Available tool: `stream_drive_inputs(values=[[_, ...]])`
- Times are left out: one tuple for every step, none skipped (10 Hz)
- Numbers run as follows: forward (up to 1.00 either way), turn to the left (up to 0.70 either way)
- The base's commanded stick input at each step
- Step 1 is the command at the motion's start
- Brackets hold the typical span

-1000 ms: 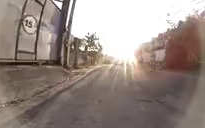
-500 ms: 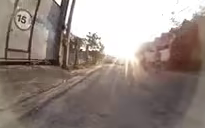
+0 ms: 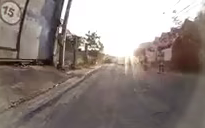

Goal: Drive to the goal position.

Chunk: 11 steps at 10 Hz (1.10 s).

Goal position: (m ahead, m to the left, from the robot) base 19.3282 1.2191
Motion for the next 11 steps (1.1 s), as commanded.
stream_drive_inputs(values=[[1.00,-0.07],[1.00,0.00],[1.00,0.00],[1.00,0.00],[1.00,0.00],[1.00,0.00],[1.00,0.00],[1.00,0.00],[1.00,0.00],[1.00,0.00],[1.00,0.00]])
